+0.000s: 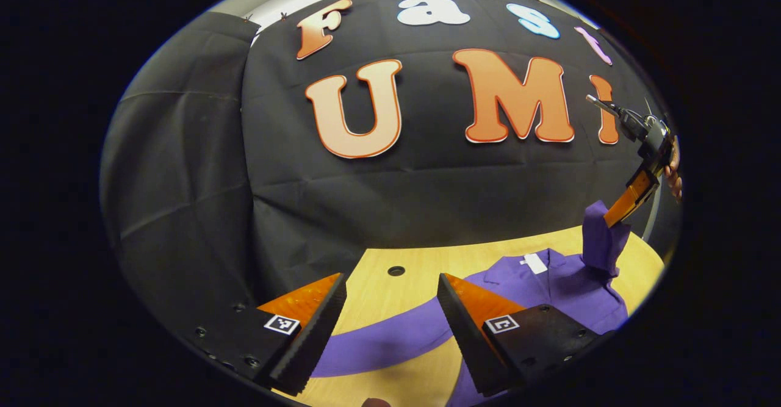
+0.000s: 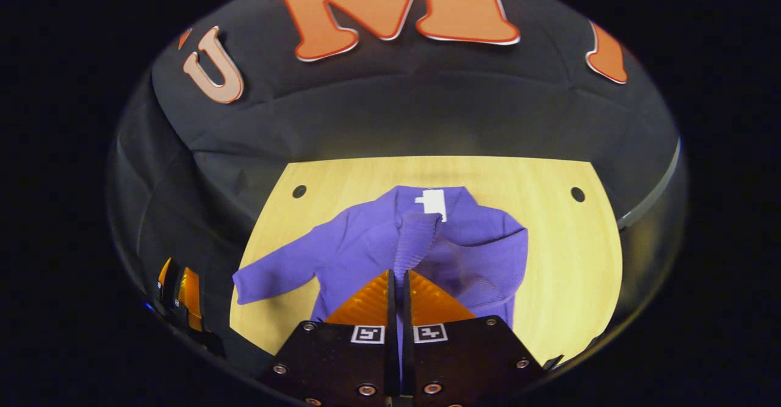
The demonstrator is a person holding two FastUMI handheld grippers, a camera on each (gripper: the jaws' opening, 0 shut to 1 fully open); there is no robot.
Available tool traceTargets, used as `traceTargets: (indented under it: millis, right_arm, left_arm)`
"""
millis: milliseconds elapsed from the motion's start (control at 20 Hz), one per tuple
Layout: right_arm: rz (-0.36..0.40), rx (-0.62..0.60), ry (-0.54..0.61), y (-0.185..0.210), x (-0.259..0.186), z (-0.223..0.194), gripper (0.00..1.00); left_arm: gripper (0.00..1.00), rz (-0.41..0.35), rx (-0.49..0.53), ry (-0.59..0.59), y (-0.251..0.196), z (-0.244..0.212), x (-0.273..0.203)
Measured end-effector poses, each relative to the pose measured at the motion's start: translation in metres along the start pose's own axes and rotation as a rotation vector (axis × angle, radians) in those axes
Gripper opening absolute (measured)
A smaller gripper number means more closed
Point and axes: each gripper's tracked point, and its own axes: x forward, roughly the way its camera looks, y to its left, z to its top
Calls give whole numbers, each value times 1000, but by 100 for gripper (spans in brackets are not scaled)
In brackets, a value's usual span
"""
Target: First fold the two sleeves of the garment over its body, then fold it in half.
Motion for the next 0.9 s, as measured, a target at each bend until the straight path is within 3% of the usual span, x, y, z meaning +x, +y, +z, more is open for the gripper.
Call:
traceTargets:
  millis: [150,300,350,400,450,500,550,600,700,900]
  right_arm:
    - [52,18,8,39,19,-3,2]
    - [117,49,0,63,26,-2,9]
    - [123,52,-14,65,24,1,2]
    - [128,50,-39,65,20,5,39]
    - [124,47,-66,65,17,10,31]
    - [127,45,-99,63,9,15,40]
    - [117,49,-134,59,2,22,35]
    - [112,53,-175,54,-8,30,56]
    - [92,66,-268,41,-25,47,73]
    - [0,71,-439,10,-69,71,94]
  left_arm:
    - [94,24,-4,31,22,-12,6]
    - [94,36,-7,76,37,-25,10]
    - [94,36,-13,93,41,-32,10]
    - [94,41,-16,108,45,-37,12]
    - [94,40,-19,126,49,-42,14]
    - [94,37,-22,142,52,-45,17]
    - [94,35,-29,160,56,-50,19]
    - [94,32,-40,183,60,-55,23]
    - [94,27,-62,242,66,-68,29]
    - [95,-18,-154,413,72,-102,39]
